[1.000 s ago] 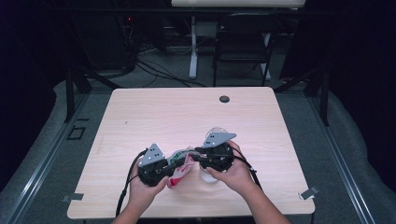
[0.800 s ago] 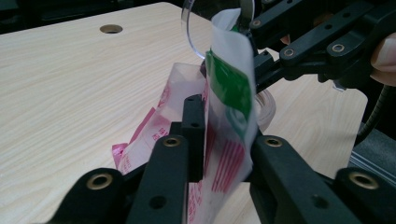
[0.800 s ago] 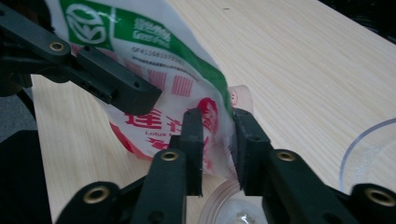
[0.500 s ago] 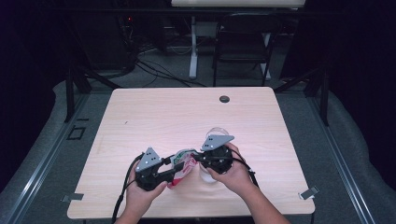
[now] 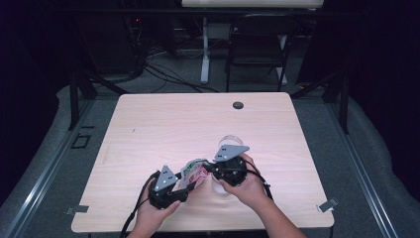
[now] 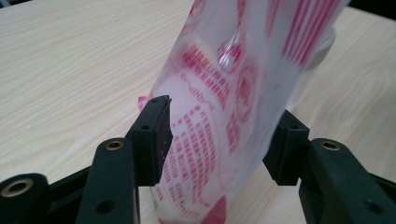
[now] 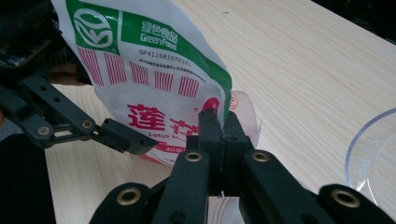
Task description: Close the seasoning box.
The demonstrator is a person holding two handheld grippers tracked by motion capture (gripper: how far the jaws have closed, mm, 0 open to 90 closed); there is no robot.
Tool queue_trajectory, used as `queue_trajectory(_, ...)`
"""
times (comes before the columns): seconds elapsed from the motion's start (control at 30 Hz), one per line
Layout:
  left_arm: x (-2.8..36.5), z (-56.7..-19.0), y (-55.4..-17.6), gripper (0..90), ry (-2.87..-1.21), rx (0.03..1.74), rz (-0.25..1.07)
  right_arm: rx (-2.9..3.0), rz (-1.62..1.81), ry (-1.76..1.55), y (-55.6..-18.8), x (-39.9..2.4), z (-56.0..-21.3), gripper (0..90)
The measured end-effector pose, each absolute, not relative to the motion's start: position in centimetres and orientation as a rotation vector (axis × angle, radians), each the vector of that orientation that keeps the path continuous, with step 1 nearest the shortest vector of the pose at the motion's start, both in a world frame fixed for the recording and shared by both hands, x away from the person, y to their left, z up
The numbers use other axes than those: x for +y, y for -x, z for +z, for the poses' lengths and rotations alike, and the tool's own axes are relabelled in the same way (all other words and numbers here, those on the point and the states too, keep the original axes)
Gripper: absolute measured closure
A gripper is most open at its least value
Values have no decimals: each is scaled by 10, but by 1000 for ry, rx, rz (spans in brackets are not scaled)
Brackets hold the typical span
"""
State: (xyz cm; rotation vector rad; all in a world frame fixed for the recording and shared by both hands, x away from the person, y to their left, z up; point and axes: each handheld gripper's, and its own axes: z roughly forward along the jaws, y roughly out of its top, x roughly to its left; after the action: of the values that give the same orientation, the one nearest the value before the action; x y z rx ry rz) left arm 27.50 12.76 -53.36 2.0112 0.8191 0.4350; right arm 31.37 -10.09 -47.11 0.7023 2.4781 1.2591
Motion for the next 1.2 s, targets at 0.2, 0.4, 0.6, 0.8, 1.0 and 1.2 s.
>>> queue_trajectory(0.2, 129, -544, -278, 477, -1985, 829, 395, 2480, 1271, -706, -314, -102, -472, 900)
queue_trajectory(0.4, 133, -550, -282, 441, -1968, 849, 374, 2481, 1282, -711, -314, -103, -472, 900)
queue_trajectory(0.6, 127, -555, -283, 411, -1999, 855, 390, 2477, 1283, -716, -313, -104, -473, 900)
queue_trajectory(0.8, 127, -563, -287, 360, -1997, 880, 405, 2478, 1293, -718, -313, -105, -473, 900)
queue_trajectory(1.0, 128, -569, -292, 317, -1995, 904, 379, 2478, 1297, -720, -312, -105, -473, 900)
queue_trajectory(1.2, 126, -572, -295, 293, -1992, 917, 373, 2472, 1307, -723, -312, -105, -474, 900)
